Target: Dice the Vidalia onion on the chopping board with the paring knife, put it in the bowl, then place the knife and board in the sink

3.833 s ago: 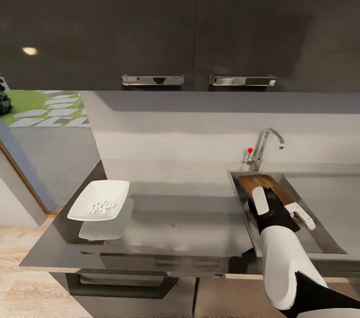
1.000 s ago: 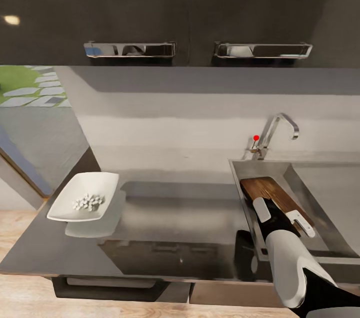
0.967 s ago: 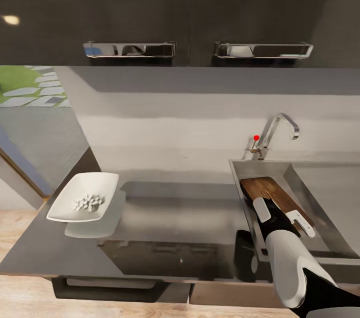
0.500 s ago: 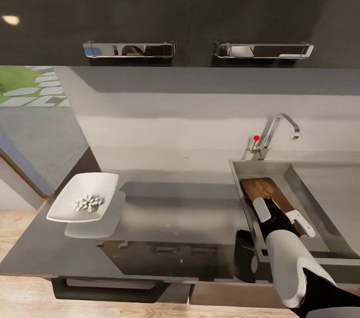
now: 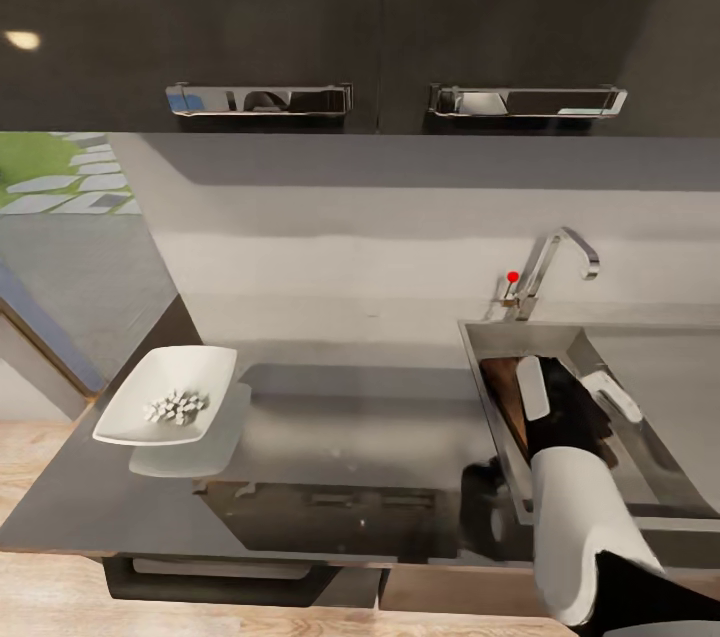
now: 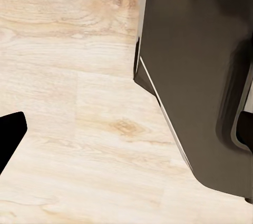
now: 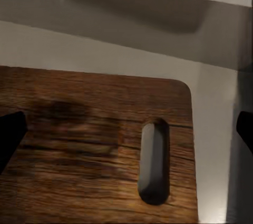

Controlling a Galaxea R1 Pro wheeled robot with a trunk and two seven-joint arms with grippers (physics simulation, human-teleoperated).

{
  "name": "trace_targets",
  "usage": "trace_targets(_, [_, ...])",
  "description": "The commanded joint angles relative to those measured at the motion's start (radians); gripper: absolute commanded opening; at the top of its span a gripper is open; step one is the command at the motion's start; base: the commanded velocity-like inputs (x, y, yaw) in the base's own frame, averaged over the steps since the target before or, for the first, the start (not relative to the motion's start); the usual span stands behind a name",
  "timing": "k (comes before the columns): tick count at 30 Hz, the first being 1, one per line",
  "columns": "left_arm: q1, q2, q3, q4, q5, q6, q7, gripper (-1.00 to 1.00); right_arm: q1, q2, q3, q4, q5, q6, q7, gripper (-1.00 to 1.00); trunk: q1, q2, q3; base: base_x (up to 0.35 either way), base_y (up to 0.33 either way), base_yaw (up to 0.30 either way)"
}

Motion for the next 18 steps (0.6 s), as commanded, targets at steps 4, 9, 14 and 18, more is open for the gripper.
trace_targets(4, [0.0, 0.001, -0.009, -0.002, 0.006, -0.002, 0.008, 1.0, -0.001, 0.054, 0.012, -0.202, -0.001, 0.202, 0.0, 1.0, 0.001, -0.002, -0.002, 0.0, 0.0, 0.0])
trace_targets(9, [0.0, 0.002, -0.008, -0.002, 0.006, -0.003, 0.007, 1.0, 0.0, 0.071, 0.059, -0.301, -0.001, 0.332, 0.121, 1.0, 0.001, -0.002, -0.002, 0.0, 0.0, 0.0])
trace_targets(14, [0.0, 0.001, -0.008, -0.002, 0.006, -0.003, 0.008, 1.0, 0.059, 0.071, 0.1, -0.388, 0.012, 0.429, 0.398, 1.0, 0.001, -0.002, -0.002, -0.169, 0.0, 0.0])
trace_targets(18, [0.0, 0.001, -0.008, -0.002, 0.006, -0.003, 0.008, 1.0, 0.087, 0.071, 0.155, -0.414, 0.072, 0.437, 0.471, 1.0, 0.001, -0.002, -0.002, -0.325, 0.0, 0.0])
